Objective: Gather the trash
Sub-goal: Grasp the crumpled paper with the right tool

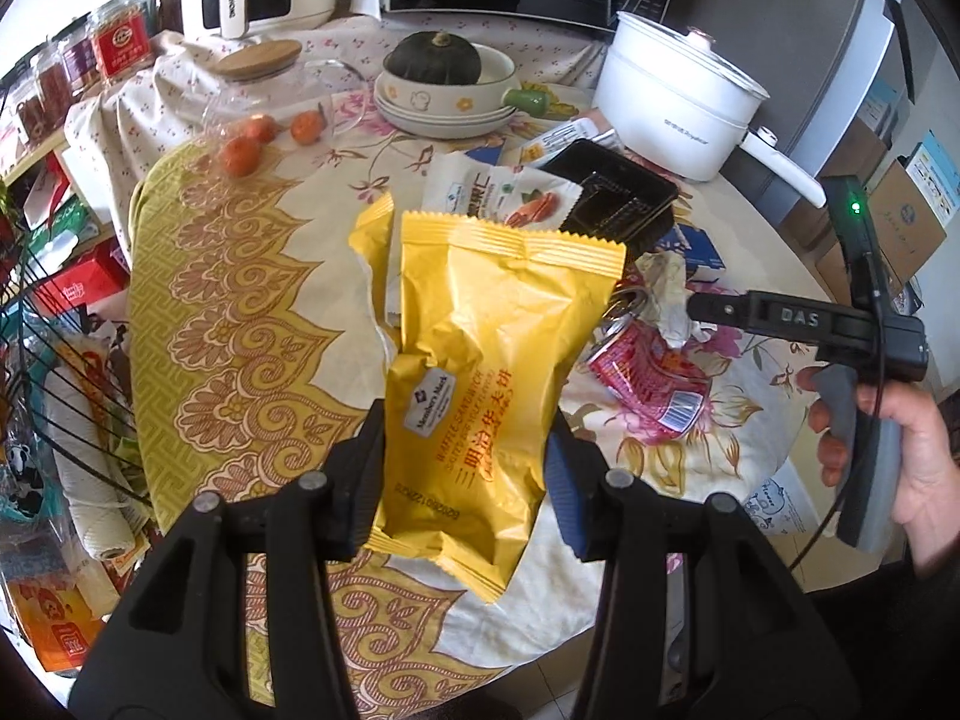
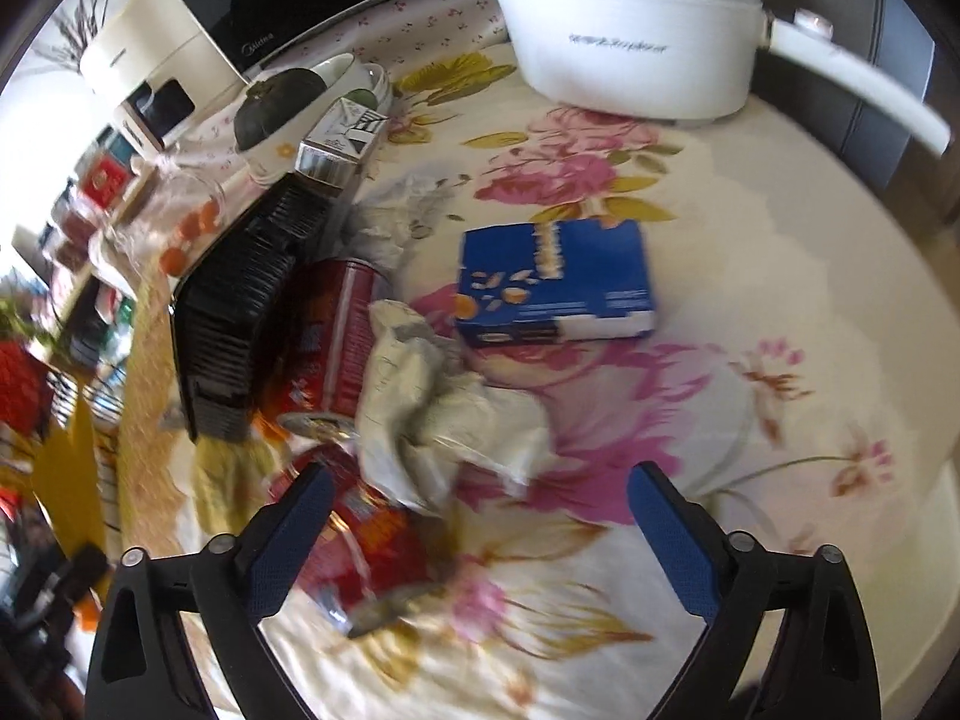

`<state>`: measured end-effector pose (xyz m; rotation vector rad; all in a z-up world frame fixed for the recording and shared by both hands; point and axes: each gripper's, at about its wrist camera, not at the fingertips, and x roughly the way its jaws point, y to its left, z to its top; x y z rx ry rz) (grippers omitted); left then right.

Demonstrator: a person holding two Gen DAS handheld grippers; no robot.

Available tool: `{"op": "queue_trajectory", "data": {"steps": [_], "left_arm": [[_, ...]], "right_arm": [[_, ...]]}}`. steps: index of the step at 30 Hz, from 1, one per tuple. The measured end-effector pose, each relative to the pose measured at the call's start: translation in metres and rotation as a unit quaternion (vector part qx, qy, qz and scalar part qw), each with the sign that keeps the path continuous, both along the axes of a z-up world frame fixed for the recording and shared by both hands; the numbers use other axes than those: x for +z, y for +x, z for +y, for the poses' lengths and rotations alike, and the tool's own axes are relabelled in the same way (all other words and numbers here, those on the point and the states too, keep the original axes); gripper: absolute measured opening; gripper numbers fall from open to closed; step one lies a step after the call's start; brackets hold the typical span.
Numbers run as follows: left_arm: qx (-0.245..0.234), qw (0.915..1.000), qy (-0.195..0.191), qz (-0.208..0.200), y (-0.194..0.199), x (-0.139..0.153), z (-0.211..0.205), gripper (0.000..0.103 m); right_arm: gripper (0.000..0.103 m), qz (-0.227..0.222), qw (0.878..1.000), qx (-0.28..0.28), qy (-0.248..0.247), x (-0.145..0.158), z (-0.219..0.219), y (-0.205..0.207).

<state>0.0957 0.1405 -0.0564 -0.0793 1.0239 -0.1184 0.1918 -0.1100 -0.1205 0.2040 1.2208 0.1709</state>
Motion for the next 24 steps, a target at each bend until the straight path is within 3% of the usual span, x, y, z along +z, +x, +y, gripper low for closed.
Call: {"op": "queue_trajectory", "data": {"steps": [7, 11, 13, 16, 24], "left_arm": [[0.008, 0.9999, -0.006, 0.013, 0.002, -0.006, 0.004, 0.05], [0.005, 0.9998, -0.003, 0.017, 0.004, -0.008, 0.0, 0.05], [0.004, 0.9998, -0.001, 0.017, 0.005, -0.008, -0.003, 0.05], [0.004, 0.9998, 0.0, 0.018, 0.006, -0.007, -0.006, 0.05], [0.004, 0.9999, -0.007, 0.012, 0.007, -0.002, -0.013, 0.05]], "right_arm": [[0.075, -0.001, 1.0, -0.002, -0.01, -0.02, 0.017, 0.009], [0.069, -0.014, 1.0, -0.012, -0.003, -0.025, 0.013, 0.012], [0.052, -0.017, 1.0, -0.006, 0.009, -0.025, 0.012, 0.013], [0.042, -0.013, 1.0, 0.007, 0.014, -0.023, 0.01, 0.012], [0.038, -0.021, 0.999, 0.023, 0.013, 0.005, -0.013, -0.001]]}}
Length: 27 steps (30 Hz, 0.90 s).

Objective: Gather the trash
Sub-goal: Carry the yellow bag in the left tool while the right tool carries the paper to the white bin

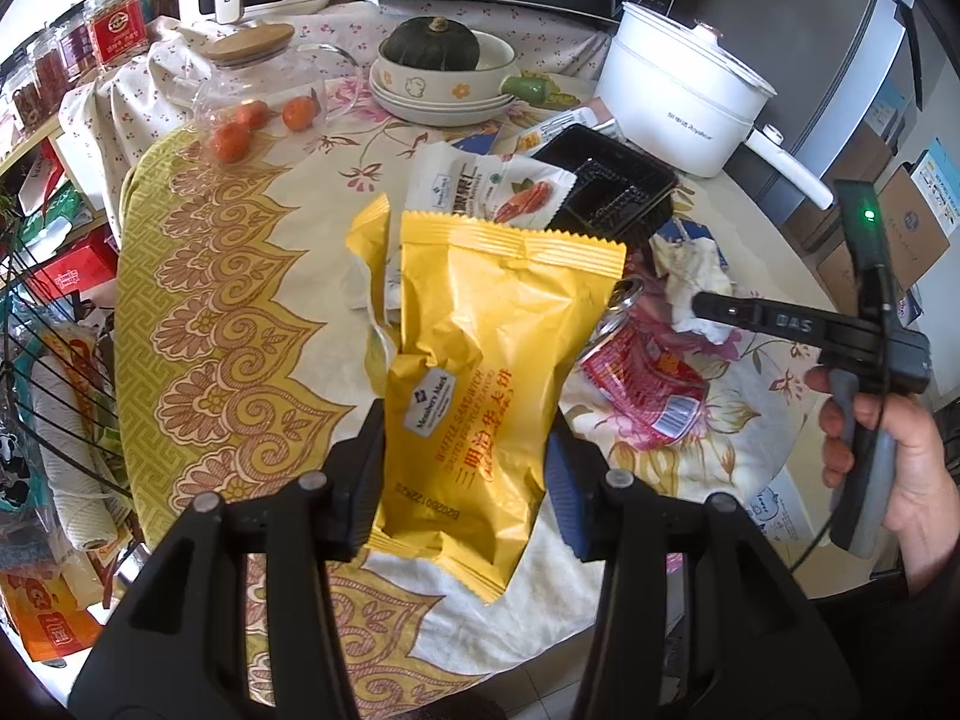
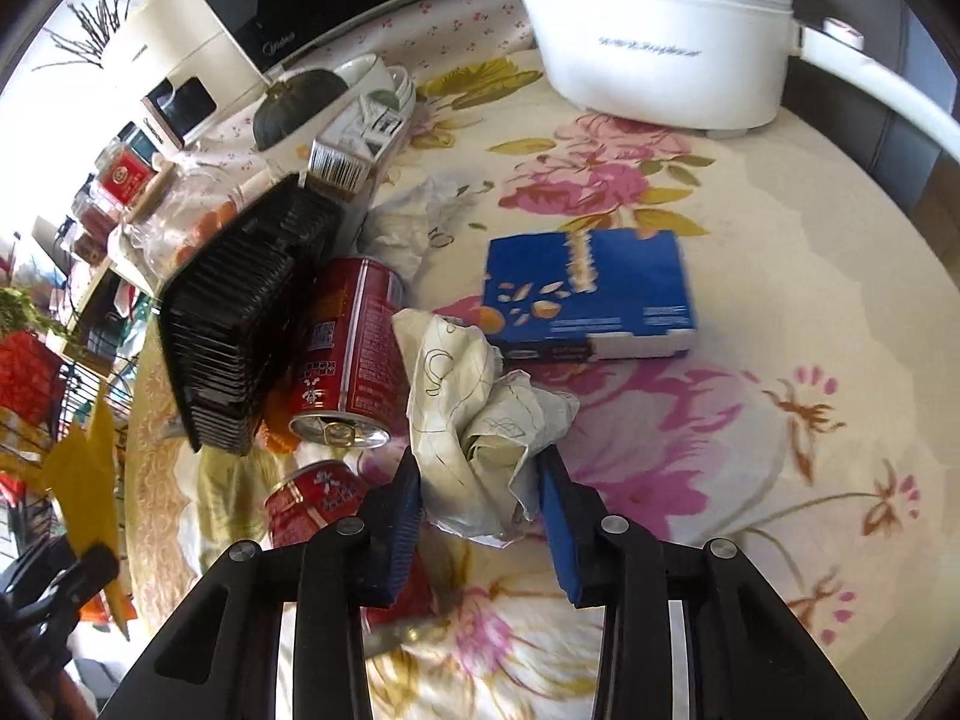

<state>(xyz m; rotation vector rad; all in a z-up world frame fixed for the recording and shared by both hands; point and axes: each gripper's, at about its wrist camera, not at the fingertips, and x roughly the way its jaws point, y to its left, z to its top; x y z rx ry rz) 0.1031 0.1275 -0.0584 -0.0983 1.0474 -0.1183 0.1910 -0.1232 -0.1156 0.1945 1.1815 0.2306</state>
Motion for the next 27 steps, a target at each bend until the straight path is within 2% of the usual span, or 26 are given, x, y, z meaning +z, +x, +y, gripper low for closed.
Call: {"op": "queue_trajectory", "data": {"steps": [9, 17, 24, 27], "left_arm": [[-0.017, 0.9998, -0.005, -0.005, 0.004, 0.003, -0.025, 0.05], [-0.046, 0.9988, -0.009, -0.013, 0.006, 0.008, -0.062, 0.05], [-0.089, 0.9959, -0.012, -0.012, 0.006, 0.006, -0.114, 0.05], [-0.123, 0.9923, -0.009, -0.009, 0.003, 0.002, -0.148, 0.05]], "right_arm": [[0.038, -0.006, 1.0, -0.006, 0.021, 0.032, -0.048, -0.024], [0.038, -0.015, 0.999, -0.029, 0.005, 0.048, -0.104, -0.048], [0.038, -0.009, 0.998, -0.062, -0.007, 0.055, -0.167, -0.08], [0.038, -0.006, 0.997, -0.074, -0.017, 0.058, -0.19, -0.093]]}}
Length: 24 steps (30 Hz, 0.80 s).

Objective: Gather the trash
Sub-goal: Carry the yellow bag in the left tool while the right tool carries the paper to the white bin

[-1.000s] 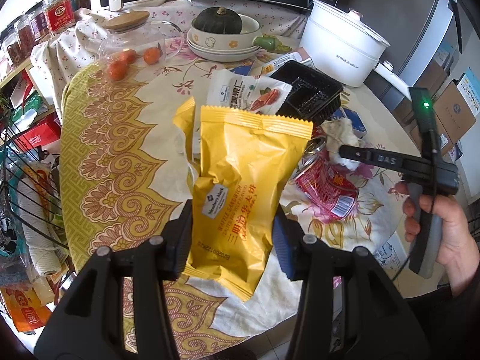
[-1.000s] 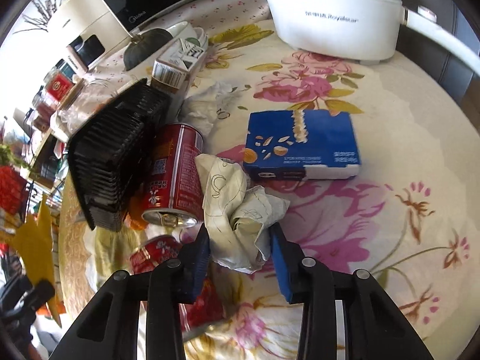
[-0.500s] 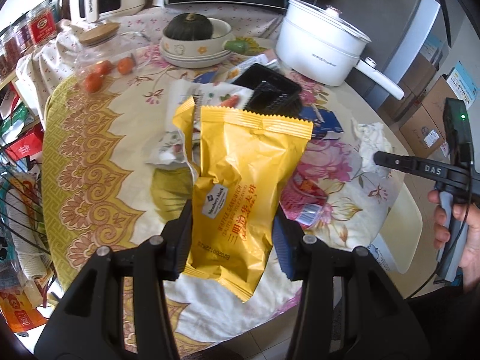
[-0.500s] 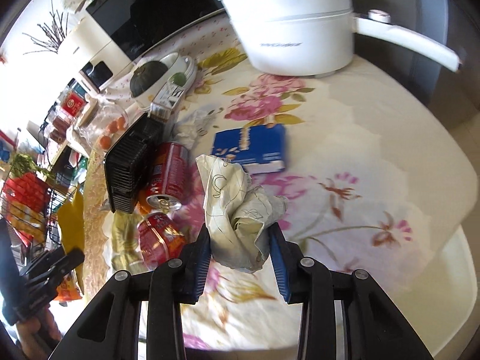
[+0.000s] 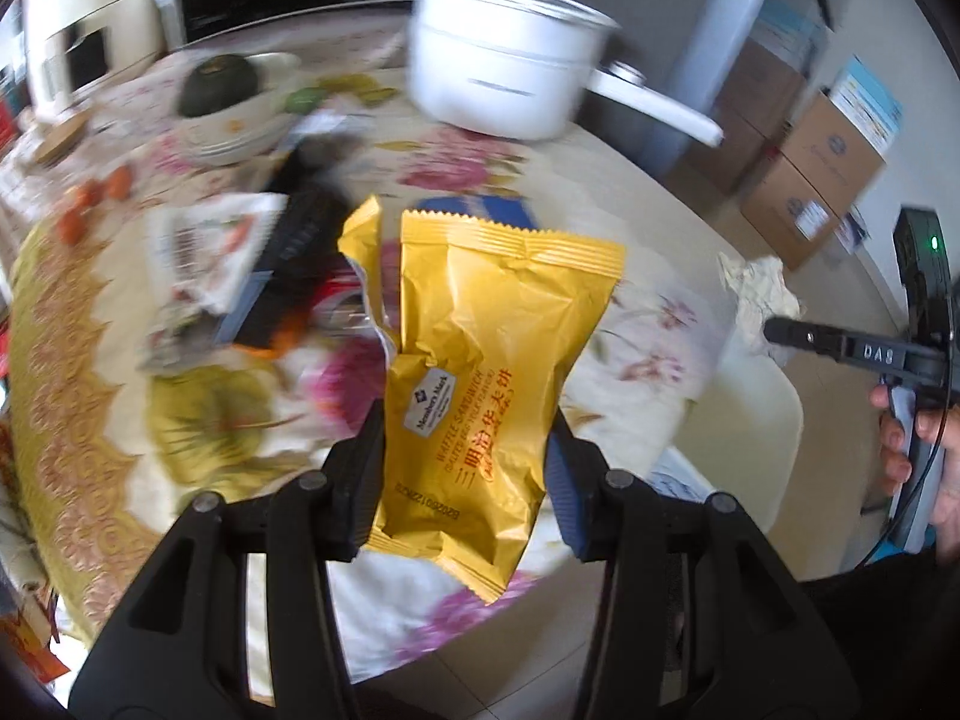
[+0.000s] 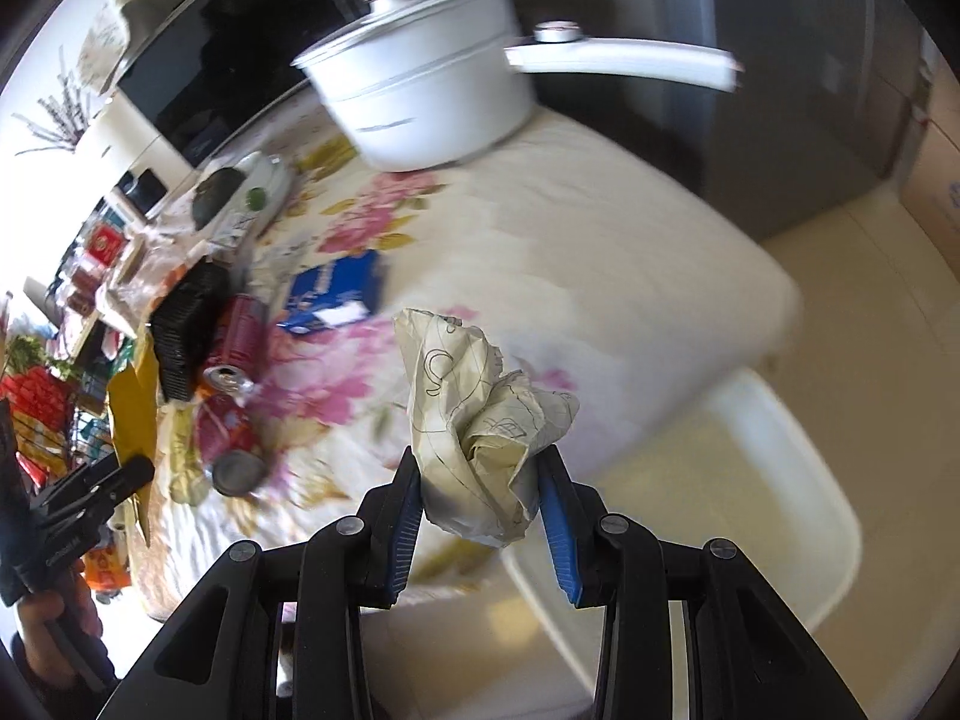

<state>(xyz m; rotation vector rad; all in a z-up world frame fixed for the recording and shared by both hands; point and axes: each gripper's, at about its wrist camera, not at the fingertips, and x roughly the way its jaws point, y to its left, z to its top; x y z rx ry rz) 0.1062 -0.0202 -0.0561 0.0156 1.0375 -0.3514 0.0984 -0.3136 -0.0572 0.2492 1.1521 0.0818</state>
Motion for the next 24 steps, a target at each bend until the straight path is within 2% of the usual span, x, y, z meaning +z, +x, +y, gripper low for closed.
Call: {"op": "queue_trajectory", "data": {"steps": [6, 11, 16, 24], "left_arm": [[-0.069, 0.9976, 0.008, 0.004, -0.005, -0.009, -0.073, 0.05], [-0.123, 0.9922, 0.007, 0.018, -0.01, -0.019, -0.132, 0.05], [-0.158, 0.9866, 0.016, 0.036, -0.013, -0.036, -0.18, 0.05], [-0.19, 0.9795, 0.013, 0.066, -0.016, -0.056, -0.229, 0.05]], "right_arm": [[0.038, 0.008, 1.0, -0.016, -0.015, 0.003, -0.041, -0.025], [0.038, 0.015, 0.999, -0.029, -0.02, 0.002, -0.073, -0.044], [0.038, 0.024, 0.998, -0.046, -0.022, -0.003, -0.1, -0.06], [0.038, 0.043, 0.997, -0.064, -0.027, -0.015, -0.133, -0.083]]}}
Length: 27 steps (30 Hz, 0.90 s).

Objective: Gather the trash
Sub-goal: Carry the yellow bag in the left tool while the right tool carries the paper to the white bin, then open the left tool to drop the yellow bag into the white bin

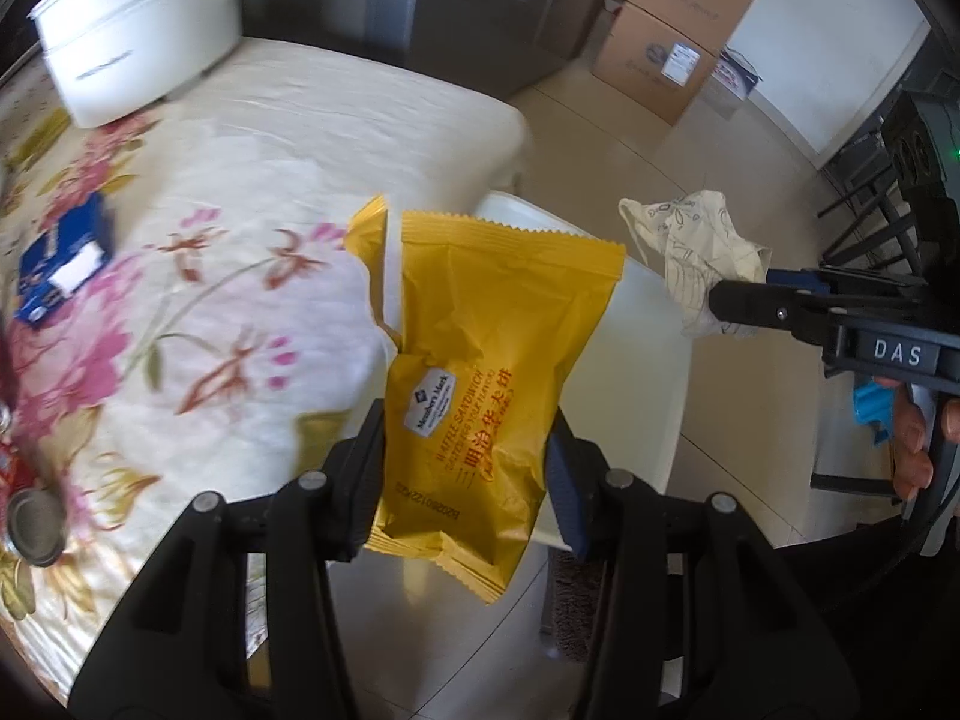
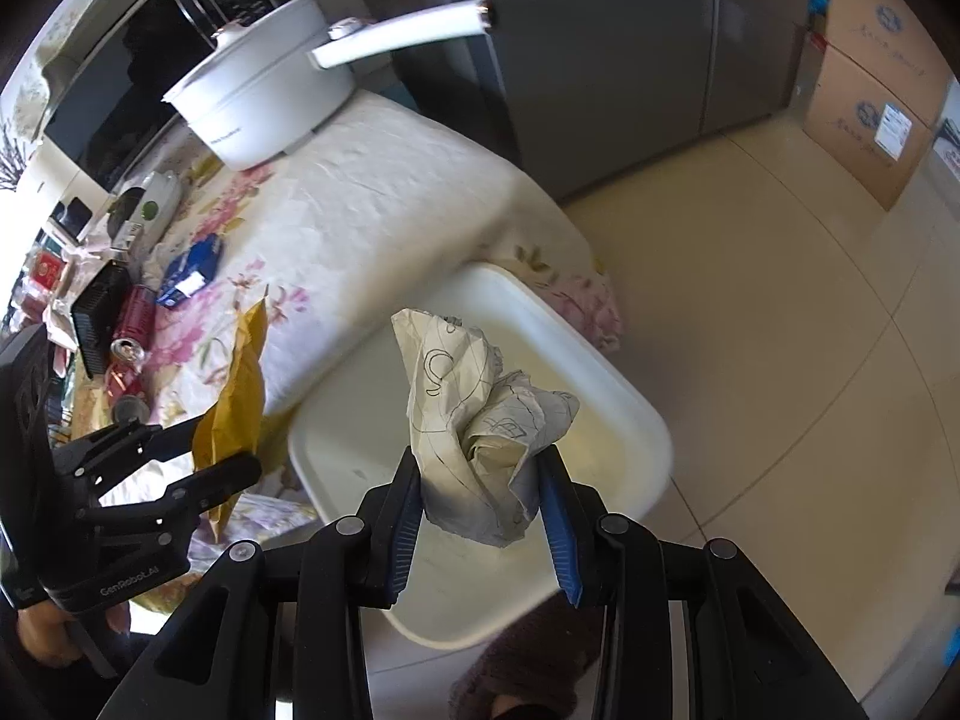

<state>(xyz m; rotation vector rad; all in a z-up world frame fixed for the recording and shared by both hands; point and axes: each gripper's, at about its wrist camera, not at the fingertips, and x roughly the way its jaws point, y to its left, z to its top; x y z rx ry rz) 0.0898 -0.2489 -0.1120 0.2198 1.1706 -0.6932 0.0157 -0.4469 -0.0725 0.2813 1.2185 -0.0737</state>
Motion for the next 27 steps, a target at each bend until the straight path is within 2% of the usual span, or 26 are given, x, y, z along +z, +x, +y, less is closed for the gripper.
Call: {"op": "queue_trajectory", "data": {"steps": [7, 13, 19, 23, 27], "left_arm": [[-0.026, 0.9996, 0.01, 0.005, -0.006, -0.013, -0.027, 0.05], [-0.023, 0.9997, 0.011, 0.007, -0.002, -0.015, -0.028, 0.05], [-0.036, 0.9993, -0.005, -0.005, -0.002, -0.014, -0.029, 0.051], [-0.029, 0.9994, -0.003, -0.019, 0.0, -0.014, -0.027, 0.077], [-0.024, 0.9988, 0.005, -0.041, -0.003, -0.007, -0.024, 0.088]], "right_arm": [[0.038, 0.006, 1.0, -0.015, 0.0, -0.005, -0.02, -0.011], [0.038, 0.011, 1.0, -0.022, -0.002, -0.009, -0.028, -0.014], [0.038, 0.017, 1.0, -0.021, -0.007, -0.016, -0.031, -0.013], [0.038, 0.02, 0.999, -0.025, -0.01, -0.018, -0.035, -0.013], [0.038, 0.021, 0.999, -0.029, -0.01, -0.018, -0.035, -0.014]]}}
